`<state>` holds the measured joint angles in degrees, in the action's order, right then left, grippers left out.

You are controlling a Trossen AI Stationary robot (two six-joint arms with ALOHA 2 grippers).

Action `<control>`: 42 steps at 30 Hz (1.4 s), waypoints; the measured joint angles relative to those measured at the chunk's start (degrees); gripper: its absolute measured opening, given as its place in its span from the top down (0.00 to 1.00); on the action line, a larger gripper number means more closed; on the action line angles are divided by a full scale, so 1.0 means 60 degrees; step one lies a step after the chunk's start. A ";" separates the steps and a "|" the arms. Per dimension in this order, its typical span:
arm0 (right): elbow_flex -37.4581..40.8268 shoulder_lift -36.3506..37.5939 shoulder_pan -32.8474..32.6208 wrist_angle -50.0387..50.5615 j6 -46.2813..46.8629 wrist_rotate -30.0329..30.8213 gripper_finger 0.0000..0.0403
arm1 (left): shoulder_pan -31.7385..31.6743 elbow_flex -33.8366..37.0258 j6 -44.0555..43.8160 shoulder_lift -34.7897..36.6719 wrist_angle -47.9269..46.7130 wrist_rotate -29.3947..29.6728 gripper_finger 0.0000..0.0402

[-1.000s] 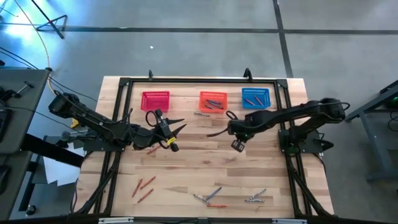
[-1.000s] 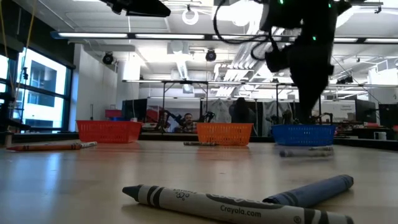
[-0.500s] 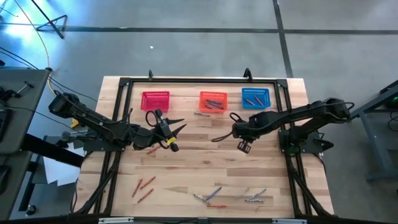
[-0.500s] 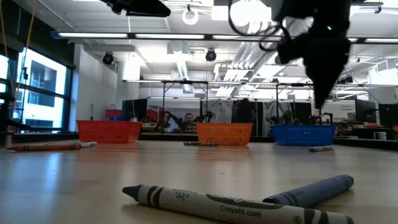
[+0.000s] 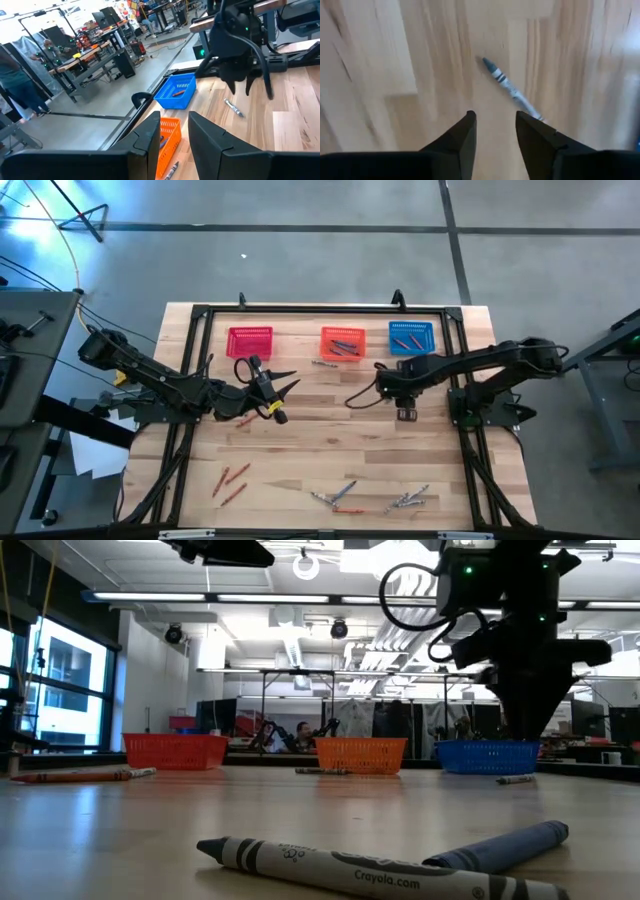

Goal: Sort crayons
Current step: Put the gray crayon into the red bin

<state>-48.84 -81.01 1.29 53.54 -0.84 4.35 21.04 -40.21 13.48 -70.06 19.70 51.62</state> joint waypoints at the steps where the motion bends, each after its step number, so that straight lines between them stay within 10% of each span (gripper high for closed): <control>1: 0.0002 0.0000 0.0056 -0.0043 -0.0599 0.0052 0.65 | 0.0000 0.0000 0.0000 0.0000 -0.0003 0.0000 0.78; 25: -0.0059 -0.2959 0.1625 -0.0261 -0.2952 0.0250 0.67 | -0.0002 0.0000 0.0018 0.0000 -0.0072 0.0000 0.78; 42: -0.0084 -0.3027 0.1619 -0.0026 0.0304 -0.0530 0.97 | -0.0002 0.0000 0.0018 0.0000 -0.0091 0.0000 0.78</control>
<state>-49.34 -99.18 11.00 53.39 0.98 1.17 21.02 -40.21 13.58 -70.06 19.16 51.62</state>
